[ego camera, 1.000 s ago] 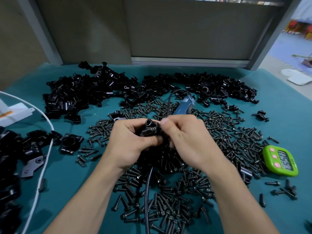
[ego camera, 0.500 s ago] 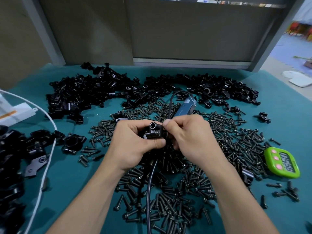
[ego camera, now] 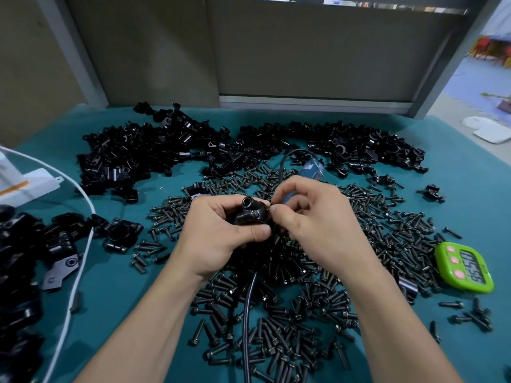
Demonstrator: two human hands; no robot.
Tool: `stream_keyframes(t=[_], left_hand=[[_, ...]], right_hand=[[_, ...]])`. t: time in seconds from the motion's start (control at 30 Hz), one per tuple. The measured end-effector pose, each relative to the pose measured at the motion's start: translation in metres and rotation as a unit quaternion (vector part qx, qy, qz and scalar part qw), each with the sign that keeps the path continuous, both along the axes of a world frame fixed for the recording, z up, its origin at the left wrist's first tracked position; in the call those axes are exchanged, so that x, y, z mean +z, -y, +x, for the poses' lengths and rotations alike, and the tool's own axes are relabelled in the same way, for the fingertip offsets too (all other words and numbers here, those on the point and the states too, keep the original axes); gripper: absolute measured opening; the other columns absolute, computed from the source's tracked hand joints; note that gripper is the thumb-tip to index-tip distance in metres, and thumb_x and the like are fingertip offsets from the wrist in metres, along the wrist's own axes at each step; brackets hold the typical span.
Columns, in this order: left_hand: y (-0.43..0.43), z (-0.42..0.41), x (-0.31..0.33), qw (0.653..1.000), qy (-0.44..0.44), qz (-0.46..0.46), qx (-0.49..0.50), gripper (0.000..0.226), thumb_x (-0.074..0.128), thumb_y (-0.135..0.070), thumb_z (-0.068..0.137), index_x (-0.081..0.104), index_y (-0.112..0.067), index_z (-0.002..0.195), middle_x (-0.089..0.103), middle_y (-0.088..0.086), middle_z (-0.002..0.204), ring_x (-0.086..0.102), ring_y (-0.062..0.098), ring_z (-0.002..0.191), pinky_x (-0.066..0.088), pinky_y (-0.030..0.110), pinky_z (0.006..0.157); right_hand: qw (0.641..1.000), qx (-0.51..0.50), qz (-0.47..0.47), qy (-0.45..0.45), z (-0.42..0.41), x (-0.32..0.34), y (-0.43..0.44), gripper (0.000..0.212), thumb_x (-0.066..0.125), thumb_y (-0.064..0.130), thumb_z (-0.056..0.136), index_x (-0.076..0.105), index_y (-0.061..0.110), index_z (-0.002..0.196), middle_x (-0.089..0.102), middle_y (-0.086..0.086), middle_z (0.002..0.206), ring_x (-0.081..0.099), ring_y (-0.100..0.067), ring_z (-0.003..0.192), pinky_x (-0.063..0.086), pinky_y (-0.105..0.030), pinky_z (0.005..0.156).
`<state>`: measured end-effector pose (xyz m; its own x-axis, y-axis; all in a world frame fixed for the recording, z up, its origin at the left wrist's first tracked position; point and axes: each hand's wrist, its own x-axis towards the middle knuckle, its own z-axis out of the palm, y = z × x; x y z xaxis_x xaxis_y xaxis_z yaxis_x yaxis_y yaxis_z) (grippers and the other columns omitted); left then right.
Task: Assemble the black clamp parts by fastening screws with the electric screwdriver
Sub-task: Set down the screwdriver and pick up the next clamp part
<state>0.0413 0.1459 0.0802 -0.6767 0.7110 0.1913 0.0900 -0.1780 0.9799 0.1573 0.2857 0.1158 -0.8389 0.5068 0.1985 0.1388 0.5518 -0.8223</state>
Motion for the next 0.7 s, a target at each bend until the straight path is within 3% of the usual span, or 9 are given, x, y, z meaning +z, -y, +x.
stream_keyframes(t=[0.13, 0.23, 0.3, 0.4, 0.47, 0.53, 0.6, 0.7], left_hand=[[0.0, 0.001, 0.0, 1.0, -0.023, 0.004, -0.002, 0.039, 0.091, -0.008, 0.062, 0.085, -0.027, 0.096, 0.082, 0.006, 0.094, 0.078, 0.021, 0.087, 0.061, 0.029, 0.076], [0.0, 0.002, 0.001, 0.999, -0.034, 0.003, -0.003, 0.038, 0.091, -0.01, 0.062, 0.085, -0.032, 0.092, 0.082, 0.003, 0.091, 0.077, 0.015, 0.083, 0.059, 0.024, 0.073], [0.0, 0.002, 0.0, 1.0, -0.031, 0.002, -0.002, 0.037, 0.091, -0.011, 0.062, 0.085, -0.031, 0.094, 0.082, 0.003, 0.092, 0.078, 0.016, 0.083, 0.06, 0.025, 0.073], [-0.001, 0.001, -0.001, 1.0, -0.028, -0.003, 0.001, 0.038, 0.092, -0.012, 0.062, 0.085, -0.026, 0.097, 0.082, 0.006, 0.094, 0.079, 0.023, 0.088, 0.063, 0.034, 0.079], [-0.001, 0.002, -0.002, 1.0, -0.019, -0.007, 0.003, 0.039, 0.092, -0.012, 0.061, 0.085, -0.026, 0.097, 0.082, 0.007, 0.094, 0.079, 0.024, 0.088, 0.063, 0.036, 0.082], [-0.002, 0.002, -0.002, 1.0, -0.013, -0.011, -0.001, 0.04, 0.092, -0.012, 0.06, 0.085, -0.025, 0.097, 0.082, 0.008, 0.094, 0.078, 0.025, 0.088, 0.063, 0.037, 0.082], [-0.002, 0.003, -0.002, 1.0, -0.013, -0.013, -0.007, 0.041, 0.094, -0.012, 0.059, 0.085, -0.026, 0.096, 0.081, 0.008, 0.094, 0.079, 0.025, 0.088, 0.063, 0.037, 0.081], [-0.002, 0.004, 0.0, 1.0, -0.016, -0.014, -0.01, 0.041, 0.095, -0.01, 0.058, 0.085, -0.028, 0.093, 0.082, 0.006, 0.091, 0.078, 0.018, 0.082, 0.061, 0.027, 0.073]], right_hand=[[0.999, -0.025, 0.023, -0.004, -0.002, -0.004, 0.003, 0.033, 0.072, 0.031, 0.095, 0.064, 0.02, 0.065, 0.061, 0.002, 0.051, 0.048, -0.007, 0.043, 0.038, -0.023, 0.043], [0.999, -0.04, 0.023, 0.009, -0.005, -0.006, 0.006, 0.053, 0.06, 0.042, 0.101, 0.054, 0.013, 0.058, 0.043, 0.005, 0.044, 0.037, -0.008, 0.041, 0.027, -0.021, 0.043], [0.999, -0.034, 0.018, 0.012, -0.004, -0.005, 0.006, 0.06, 0.052, 0.048, 0.104, 0.053, 0.008, 0.059, 0.046, -0.002, 0.046, 0.039, -0.012, 0.043, 0.034, -0.031, 0.046], [1.0, 0.007, 0.01, 0.017, 0.003, 0.001, 0.001, 0.049, 0.05, 0.041, 0.106, 0.064, 0.011, 0.07, 0.066, -0.006, 0.06, 0.055, -0.015, 0.049, 0.05, -0.039, 0.06], [0.998, 0.041, 0.002, 0.041, 0.007, 0.004, -0.004, 0.028, 0.057, 0.028, 0.103, 0.067, 0.021, 0.078, 0.068, 0.002, 0.059, 0.057, -0.01, 0.049, 0.052, -0.034, 0.06], [0.996, 0.059, 0.022, 0.058, 0.008, 0.006, -0.005, 0.022, 0.06, 0.021, 0.101, 0.067, 0.025, 0.08, 0.067, 0.008, 0.056, 0.055, -0.004, 0.047, 0.047, -0.021, 0.053], [0.996, 0.049, 0.039, 0.063, 0.007, 0.005, -0.004, 0.027, 0.06, 0.023, 0.102, 0.066, 0.023, 0.076, 0.067, 0.006, 0.057, 0.054, -0.003, 0.046, 0.044, -0.019, 0.05], [0.997, 0.005, 0.049, 0.066, 0.003, 0.002, 0.001, 0.048, 0.056, 0.036, 0.104, 0.058, 0.016, 0.06, 0.058, -0.001, 0.05, 0.043, -0.006, 0.04, 0.036, -0.027, 0.043]])
